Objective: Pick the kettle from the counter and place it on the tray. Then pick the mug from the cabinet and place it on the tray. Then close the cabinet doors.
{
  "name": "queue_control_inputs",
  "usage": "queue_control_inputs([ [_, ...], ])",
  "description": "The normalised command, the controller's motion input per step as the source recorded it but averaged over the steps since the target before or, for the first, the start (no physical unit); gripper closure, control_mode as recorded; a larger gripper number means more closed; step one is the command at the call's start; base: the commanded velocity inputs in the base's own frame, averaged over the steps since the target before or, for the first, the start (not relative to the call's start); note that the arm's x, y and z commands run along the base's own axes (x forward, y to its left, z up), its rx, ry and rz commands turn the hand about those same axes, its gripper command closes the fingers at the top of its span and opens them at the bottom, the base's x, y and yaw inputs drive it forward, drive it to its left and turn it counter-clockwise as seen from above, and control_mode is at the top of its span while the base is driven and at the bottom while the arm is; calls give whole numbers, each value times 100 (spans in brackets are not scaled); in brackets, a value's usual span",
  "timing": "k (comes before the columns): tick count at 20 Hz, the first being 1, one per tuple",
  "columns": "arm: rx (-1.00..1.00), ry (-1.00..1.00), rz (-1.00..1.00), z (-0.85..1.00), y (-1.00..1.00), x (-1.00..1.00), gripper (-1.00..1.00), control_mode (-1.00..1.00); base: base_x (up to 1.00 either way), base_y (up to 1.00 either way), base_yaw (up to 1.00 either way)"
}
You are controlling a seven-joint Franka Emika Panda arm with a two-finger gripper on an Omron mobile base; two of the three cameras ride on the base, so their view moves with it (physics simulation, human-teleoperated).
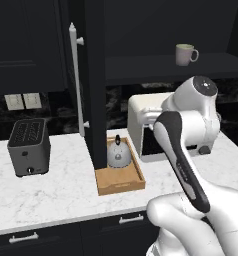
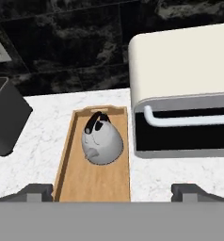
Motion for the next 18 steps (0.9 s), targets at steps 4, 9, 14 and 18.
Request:
queue_control_inputs([
  [4, -1, -21, 16, 59, -56, -21, -100, -100, 0, 0, 0],
  [9, -1, -21, 13, 71, -63, -9, -100, -100, 0, 0, 0],
  [14, -5, -10, 1, 63, -64, -23, -100, -100, 0, 0, 0],
  [18, -3, -10, 1, 26, -67, -17, -100, -100, 0, 0, 0],
])
